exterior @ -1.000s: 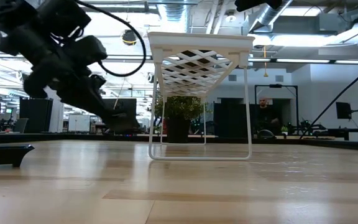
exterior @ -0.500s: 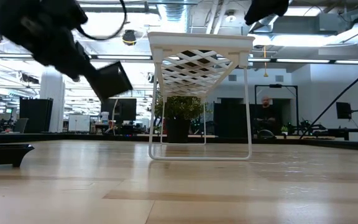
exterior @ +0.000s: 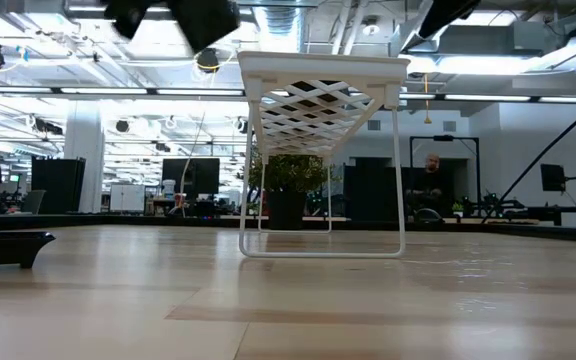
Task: Pick & Place Mini shaped plates
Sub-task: Stack the top square plate on the other square plate on the shelf
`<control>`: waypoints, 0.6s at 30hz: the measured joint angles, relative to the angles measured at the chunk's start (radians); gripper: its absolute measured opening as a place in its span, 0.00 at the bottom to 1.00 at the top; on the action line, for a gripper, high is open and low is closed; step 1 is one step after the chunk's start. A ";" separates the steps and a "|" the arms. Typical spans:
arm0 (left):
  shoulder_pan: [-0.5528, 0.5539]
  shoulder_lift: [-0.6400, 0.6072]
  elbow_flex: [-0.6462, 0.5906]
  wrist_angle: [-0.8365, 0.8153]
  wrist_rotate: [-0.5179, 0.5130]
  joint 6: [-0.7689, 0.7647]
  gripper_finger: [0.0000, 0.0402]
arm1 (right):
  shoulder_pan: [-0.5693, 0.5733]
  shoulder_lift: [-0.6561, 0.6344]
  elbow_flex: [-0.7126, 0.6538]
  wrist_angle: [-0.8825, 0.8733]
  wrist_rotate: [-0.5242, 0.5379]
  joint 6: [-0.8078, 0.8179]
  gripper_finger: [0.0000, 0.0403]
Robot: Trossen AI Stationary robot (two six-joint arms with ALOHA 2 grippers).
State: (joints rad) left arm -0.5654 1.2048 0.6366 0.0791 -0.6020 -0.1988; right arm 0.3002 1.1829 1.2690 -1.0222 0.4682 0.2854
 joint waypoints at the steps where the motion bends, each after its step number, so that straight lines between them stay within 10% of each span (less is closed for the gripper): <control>1: 0.009 0.026 0.034 0.001 -0.006 0.026 0.03 | 0.012 0.000 0.000 -0.002 0.000 0.000 0.23; 18: 0.151 0.439 0.475 -0.012 -0.158 0.463 0.05 | 0.114 0.000 0.000 -0.087 0.003 -0.026 0.23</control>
State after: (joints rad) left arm -0.4142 1.6433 1.1113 0.0670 -0.7605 0.2644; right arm 0.4137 1.1828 1.2690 -1.1091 0.4709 0.2592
